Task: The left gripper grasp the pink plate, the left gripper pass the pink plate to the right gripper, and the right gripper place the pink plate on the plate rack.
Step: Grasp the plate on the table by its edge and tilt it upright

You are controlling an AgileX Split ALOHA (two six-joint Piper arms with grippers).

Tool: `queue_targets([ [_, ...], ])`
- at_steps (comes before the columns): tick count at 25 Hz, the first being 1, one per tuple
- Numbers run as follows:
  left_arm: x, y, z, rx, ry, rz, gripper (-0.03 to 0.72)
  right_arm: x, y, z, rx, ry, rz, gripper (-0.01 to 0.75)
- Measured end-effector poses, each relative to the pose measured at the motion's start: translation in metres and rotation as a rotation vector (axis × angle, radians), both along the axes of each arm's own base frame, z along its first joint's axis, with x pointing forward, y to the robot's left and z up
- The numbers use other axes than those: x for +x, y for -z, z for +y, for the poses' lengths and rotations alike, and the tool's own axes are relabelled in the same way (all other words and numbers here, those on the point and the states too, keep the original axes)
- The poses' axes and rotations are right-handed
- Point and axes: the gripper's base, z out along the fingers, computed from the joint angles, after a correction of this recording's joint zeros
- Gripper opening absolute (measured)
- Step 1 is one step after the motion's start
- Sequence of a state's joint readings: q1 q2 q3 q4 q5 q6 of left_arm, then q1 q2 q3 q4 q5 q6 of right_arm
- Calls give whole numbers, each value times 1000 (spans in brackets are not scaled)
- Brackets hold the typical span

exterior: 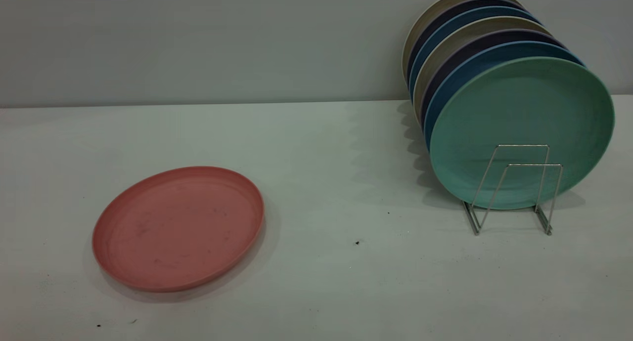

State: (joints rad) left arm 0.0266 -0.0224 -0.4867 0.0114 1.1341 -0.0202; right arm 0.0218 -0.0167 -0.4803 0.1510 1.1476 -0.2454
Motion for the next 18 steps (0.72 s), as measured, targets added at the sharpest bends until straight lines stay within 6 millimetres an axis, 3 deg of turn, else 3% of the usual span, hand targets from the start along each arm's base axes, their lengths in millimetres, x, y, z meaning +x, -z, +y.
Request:
queue_targets([
  [14,0,0,0,1,1,-5,511,0,0,0,0,0,0,367],
  [18,5,-12,-1,-6,14,-123,511,2,-4,0,6,2,-35,367],
])
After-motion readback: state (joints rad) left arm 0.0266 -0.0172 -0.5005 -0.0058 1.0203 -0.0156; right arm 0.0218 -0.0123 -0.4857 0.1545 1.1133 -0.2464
